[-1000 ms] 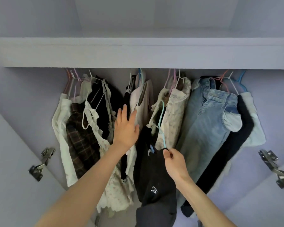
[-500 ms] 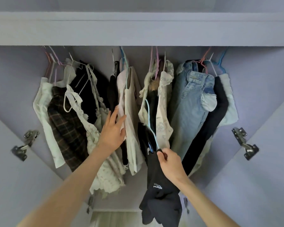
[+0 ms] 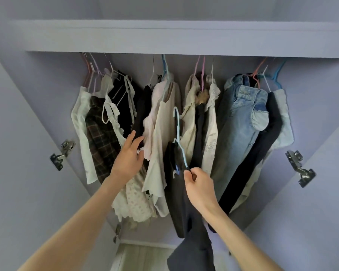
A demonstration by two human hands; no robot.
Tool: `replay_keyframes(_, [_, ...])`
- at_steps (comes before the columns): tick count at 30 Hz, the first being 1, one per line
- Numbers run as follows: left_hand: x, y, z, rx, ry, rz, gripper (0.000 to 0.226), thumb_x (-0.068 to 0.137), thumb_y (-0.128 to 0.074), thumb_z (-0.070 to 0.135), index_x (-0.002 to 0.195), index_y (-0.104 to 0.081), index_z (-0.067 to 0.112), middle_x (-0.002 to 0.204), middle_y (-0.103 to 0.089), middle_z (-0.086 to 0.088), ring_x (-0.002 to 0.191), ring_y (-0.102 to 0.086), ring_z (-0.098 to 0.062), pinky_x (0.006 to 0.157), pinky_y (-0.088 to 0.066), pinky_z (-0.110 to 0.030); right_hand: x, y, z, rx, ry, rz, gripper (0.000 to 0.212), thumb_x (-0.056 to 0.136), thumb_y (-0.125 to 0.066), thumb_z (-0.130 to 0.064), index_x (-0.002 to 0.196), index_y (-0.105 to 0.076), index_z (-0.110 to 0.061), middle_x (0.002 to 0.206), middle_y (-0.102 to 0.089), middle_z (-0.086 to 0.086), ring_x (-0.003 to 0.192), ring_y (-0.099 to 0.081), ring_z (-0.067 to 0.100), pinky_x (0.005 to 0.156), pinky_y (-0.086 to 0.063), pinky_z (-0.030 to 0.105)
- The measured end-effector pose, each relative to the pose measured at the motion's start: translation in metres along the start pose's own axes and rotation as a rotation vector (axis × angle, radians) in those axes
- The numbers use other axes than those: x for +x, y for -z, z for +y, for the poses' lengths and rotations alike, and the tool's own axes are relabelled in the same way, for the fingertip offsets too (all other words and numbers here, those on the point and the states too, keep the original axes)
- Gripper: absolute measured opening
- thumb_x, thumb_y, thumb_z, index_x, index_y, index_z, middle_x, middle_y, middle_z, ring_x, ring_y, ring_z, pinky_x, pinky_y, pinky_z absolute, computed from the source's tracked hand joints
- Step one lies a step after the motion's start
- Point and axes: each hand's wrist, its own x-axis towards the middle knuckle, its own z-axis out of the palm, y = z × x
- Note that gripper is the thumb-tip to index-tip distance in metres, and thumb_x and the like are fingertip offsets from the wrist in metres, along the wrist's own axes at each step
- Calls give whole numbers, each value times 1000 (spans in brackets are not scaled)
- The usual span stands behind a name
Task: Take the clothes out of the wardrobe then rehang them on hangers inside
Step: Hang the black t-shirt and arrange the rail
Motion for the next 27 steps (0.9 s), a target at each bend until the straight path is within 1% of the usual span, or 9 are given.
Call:
replay_keyframes(3, [5,12,-4,-42,10,-34,47,96,-45,14,141,-34,14,156,-12,-3,73,-59,-14,80,-41,-23,13,-1,-30,84,1,106,32,98,-42,-19,66,-41,-14,61,-41,-3,48,-37,6,41,-33,10])
replay_keyframes(7, [23,30,-12,-68,-15,-81,48,96,-46,13,143,-32,13,155,-11,-6,123,-44,-24,94,-25,-13,38,-16,-65,174,35,210,30,98,-43,-19,68,-43,-15,65,-43,-6,55,-40,5,49,-35,10])
replay_keyframes(10, [38,38,-14,-113,-38,-82,50,96,-46,13,144,-31,12,155,-13,-7,135,-31,-22,106,-28,-22,66,-29,-73,231,0,213,25,98,-42,-19,74,-45,-14,69,-43,-6,59,-40,5,52,-31,15])
replay_keyframes(13, [42,36,-19,-158,-48,-72,49,96,-46,13,143,-30,12,153,-18,-9,139,-24,-21,110,-30,-31,85,-37,-67,151,-9,211,21,99,-40,-18,82,-49,-9,73,-47,-3,64,-44,8,48,-31,18])
replay_keyframes(16, [43,27,-28,-153,-44,-74,51,96,-46,14,144,-29,11,152,-20,-8,140,-22,-21,109,-20,-23,97,-40,-69,114,56,255,33,98,-41,-15,66,-41,-15,64,-42,-3,56,-40,8,46,-35,8])
replay_keyframes(19, [54,19,-28,-145,-29,-71,53,97,-45,15,145,-25,9,153,-19,-10,141,-18,-21,114,-18,-28,113,-38,-78,112,128,289,36,98,-42,-13,63,-37,-19,64,-40,-4,53,-38,7,47,-35,7])
replay_keyframes(22, [72,13,-21,-151,-26,-45,54,97,-44,16,145,-22,6,151,-20,-9,140,-20,-20,111,-16,-24,139,-34,-87,107,167,305,26,98,-42,-14,73,-45,-14,66,-44,-3,54,-41,6,47,-34,10])
replay_keyframes(24, [83,6,-15,-146,-18,-25,55,98,-44,18,146,-20,6,152,-18,-9,141,-18,-19,111,-16,-23,158,-33,-89,102,175,305,19,98,-42,-17,85,-52,-6,75,-50,2,61,-45,10,56,-35,18])
replay_keyframes(27, [98,-3,-9,-126,8,-4,60,97,-45,22,147,-15,9,155,-13,-7,142,-15,-18,111,-17,-24,187,-35,-85,91,195,319,23,98,-43,-19,96,-56,0,77,-53,4,68,-49,16,64,-36,26])
